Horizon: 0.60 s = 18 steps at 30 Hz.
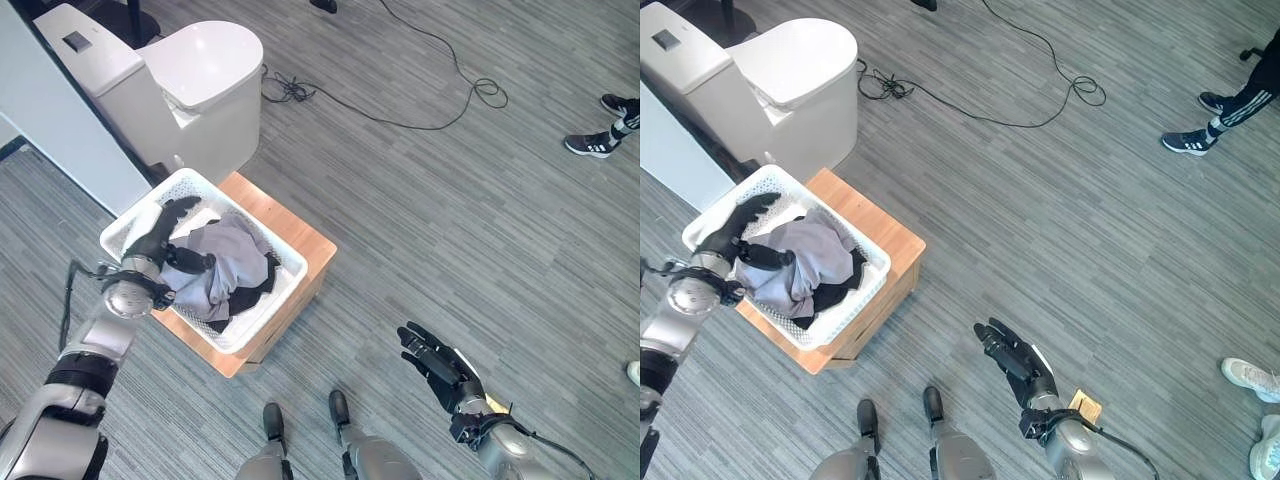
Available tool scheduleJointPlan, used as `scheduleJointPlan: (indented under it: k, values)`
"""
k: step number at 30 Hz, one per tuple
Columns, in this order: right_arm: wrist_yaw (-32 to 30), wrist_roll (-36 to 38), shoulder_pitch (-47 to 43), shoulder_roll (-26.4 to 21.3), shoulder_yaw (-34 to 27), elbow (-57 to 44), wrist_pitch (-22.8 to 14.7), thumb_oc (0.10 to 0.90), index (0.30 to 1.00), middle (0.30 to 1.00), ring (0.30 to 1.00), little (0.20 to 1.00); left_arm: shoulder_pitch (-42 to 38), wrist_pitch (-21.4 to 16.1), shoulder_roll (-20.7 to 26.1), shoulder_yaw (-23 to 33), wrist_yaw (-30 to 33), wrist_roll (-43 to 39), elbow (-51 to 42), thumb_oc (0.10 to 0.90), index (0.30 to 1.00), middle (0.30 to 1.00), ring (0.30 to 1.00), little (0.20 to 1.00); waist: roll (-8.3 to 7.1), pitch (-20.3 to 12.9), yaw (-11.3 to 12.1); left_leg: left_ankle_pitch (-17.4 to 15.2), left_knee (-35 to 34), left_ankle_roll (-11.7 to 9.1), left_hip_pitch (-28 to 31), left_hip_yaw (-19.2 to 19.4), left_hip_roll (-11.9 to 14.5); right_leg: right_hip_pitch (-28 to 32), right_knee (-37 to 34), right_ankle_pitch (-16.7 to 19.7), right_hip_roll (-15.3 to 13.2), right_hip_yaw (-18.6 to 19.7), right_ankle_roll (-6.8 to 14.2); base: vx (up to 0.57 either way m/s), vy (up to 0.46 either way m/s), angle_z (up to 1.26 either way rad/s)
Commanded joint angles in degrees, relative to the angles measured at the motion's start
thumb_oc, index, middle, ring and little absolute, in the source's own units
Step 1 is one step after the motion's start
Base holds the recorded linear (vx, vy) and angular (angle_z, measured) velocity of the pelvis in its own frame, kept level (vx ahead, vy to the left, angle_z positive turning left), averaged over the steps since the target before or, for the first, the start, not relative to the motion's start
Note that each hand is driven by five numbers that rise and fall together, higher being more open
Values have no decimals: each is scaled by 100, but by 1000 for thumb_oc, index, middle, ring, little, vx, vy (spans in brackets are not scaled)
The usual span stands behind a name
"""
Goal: Pick up bed clothes into laundry basket.
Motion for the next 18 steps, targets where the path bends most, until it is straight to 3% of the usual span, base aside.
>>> scheduleJointPlan:
  k: [1,3,4,5,8,12,13,18]
  values:
    - [169,162,434,-133,-332,-585,-482,800,900,900,900,900,480,-1367,89,1323,-402,-2216,-791,800,900,900,900,900,205,-789,187,-335,1,-176,81,-203,13,-23,191,-323,-539,-323,663,51,3,4]
    - [205,123,485,-10,-385,-549,-565,800,900,900,900,900,968,-1656,-588,2096,-535,-2904,-1143,800,900,900,900,900,220,-885,218,-374,1,-186,141,-223,9,59,168,-358,-556,-355,647,50,3,-9]
    - [205,124,480,-19,-374,-548,-565,800,900,900,900,900,991,-1650,-595,2118,-536,-2902,-1159,800,900,900,900,900,225,-901,206,-353,1,-190,115,-222,11,34,164,-338,-553,-352,644,36,-18,-3]
    - [175,23,522,98,-501,-509,-618,800,900,900,900,900,1273,-1824,-1087,2487,-454,-3014,-1455,800,900,900,900,900,217,-988,259,-372,1,-195,147,-243,7,92,150,-367,-554,-380,617,23,-27,20]
    - [71,-109,492,181,-744,-598,-711,800,900,900,900,900,1845,-1908,-1784,2938,-563,-3382,-1690,800,900,900,900,900,248,-1103,316,-399,1,-189,222,-293,-9,216,132,-407,-566,-448,583,30,-25,20]
    - [-143,-295,442,298,-1088,-629,-787,800,900,900,900,900,3002,-1750,-2570,3116,-487,-3147,-1659,800,900,900,900,900,298,-1229,454,-406,1,-141,305,-352,-44,330,148,-454,-570,-511,530,14,-6,7]
    - [-147,-297,450,288,-1087,-633,-785,800,900,900,900,900,3016,-1750,-2580,3116,-494,-3154,-1665,800,900,900,900,900,307,-1232,450,-409,1,-141,311,-354,-43,336,148,-457,-570,-513,530,2,-1,9]
    - [-484,-388,568,588,-1326,-633,-738,800,900,900,900,900,3875,-1236,-3961,2672,-937,-4431,-931,800,900,900,900,900,344,-1336,569,-417,48,-55,432,-471,-98,506,255,-560,-616,-664,496,-14,-12,11]
